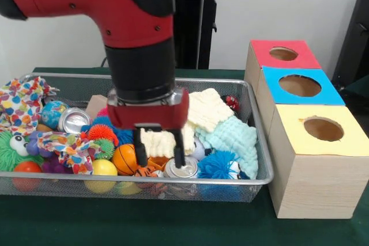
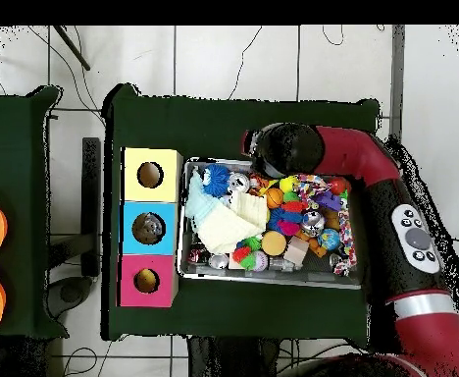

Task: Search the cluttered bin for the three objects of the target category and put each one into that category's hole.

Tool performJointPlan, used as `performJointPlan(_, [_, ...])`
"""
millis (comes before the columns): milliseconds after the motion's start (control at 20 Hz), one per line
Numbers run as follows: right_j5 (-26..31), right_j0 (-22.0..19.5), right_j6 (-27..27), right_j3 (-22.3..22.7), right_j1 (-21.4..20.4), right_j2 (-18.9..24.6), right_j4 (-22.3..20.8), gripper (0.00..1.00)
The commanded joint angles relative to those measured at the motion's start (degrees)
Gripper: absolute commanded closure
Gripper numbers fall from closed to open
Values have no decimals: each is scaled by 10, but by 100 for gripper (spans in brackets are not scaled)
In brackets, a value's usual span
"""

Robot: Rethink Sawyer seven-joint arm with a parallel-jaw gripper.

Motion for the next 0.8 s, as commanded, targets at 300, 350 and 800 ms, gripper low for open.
performJointPlan(300, [-52, -50, -91, 152, -44, -2, -53, 0])
performJointPlan(350, [-64, -45, -84, 145, -32, -4, -61, 0])
performJointPlan(800, [-103, -19, -50, 104, 29, -8, -87, 0])
